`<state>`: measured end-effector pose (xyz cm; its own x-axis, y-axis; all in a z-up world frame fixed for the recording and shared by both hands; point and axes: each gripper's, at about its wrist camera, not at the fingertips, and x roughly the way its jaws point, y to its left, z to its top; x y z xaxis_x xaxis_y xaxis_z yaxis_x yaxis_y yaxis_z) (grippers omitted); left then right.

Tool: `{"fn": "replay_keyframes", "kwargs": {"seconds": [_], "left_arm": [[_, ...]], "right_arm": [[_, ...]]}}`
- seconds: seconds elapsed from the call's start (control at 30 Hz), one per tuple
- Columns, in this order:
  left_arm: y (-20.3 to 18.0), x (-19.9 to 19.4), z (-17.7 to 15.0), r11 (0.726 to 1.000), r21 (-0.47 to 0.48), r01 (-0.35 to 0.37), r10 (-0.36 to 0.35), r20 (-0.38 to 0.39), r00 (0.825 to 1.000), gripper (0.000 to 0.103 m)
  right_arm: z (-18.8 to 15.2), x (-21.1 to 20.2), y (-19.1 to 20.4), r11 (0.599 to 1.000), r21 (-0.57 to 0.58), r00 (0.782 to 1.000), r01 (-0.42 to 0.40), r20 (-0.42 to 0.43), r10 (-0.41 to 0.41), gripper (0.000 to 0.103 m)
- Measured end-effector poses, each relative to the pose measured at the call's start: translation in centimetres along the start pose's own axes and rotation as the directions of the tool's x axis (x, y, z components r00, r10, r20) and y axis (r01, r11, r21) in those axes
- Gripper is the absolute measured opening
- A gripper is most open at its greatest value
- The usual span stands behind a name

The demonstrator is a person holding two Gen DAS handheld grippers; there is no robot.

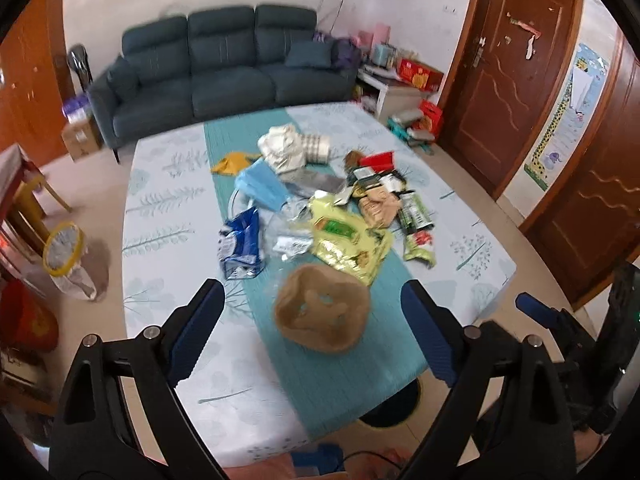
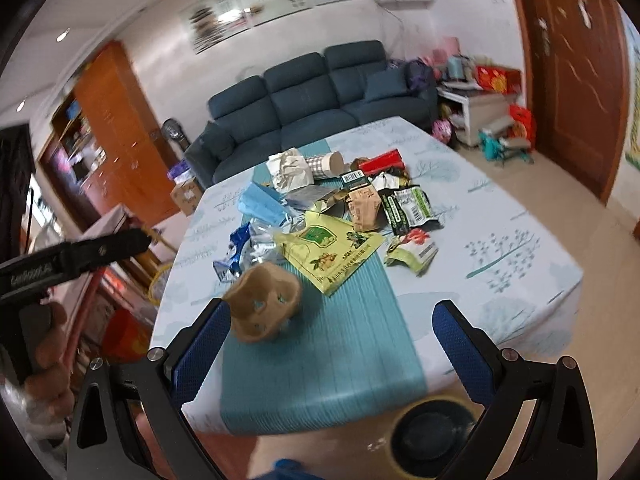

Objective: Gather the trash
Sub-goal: 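Grasp the brown pulp cup carrier with the right gripper while the left gripper grasps the blue milk carton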

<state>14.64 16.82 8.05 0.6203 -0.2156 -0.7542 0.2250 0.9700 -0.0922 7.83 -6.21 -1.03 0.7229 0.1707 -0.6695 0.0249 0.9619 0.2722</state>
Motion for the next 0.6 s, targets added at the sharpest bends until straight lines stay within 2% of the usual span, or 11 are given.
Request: {"fn": "replay_keyframes", "kwargs": {"seconds": [0.17, 0.3, 0.37, 0.43, 0.53, 0.6], "left_arm": [[4.0, 2.0, 1.1, 1.0, 0.01, -0.011, 0.011, -0.01, 1.0, 0.088], [7.4, 4.3, 1.4, 1.0, 0.006, -0.017, 0.017, -0.067, 0.998, 0.088], [9.1, 5.8, 1.2, 1.0, -0.006, -0.022, 0.021, -0.106, 0.994, 0.083], [10.5, 7.1, 1.1, 0.999, -0.02, -0.026, 0.023, -0.143, 0.99, 0.08], [12.3, 9.3, 0.6, 0.999, -0.037, -0.033, 0.025, -0.209, 0.978, 0.065], [13.3, 10.9, 0.4, 0.998, -0.045, -0.042, 0.029, -0.241, 0.97, 0.065]], "right_arm": [[1.0, 3.3, 2.0, 1.0, 0.016, 0.999, 0.027, -0.031, -0.026, 0.097], [0.9, 7.0, 3.0, 0.998, 0.049, 0.994, 0.048, -0.098, -0.043, 0.08], [0.6, 9.0, 3.1, 0.996, 0.081, 0.991, 0.03, -0.136, -0.019, 0.077], [0.1, 11.1, 3.4, 0.994, 0.108, 0.984, 0.017, -0.177, 0.002, 0.069], [-0.5, 13.4, 4.1, 0.991, 0.132, 0.976, 0.014, -0.219, 0.015, 0.063], [-1.0, 14.9, 4.6, 0.99, 0.142, 0.969, 0.019, -0.247, 0.017, 0.058]]}}
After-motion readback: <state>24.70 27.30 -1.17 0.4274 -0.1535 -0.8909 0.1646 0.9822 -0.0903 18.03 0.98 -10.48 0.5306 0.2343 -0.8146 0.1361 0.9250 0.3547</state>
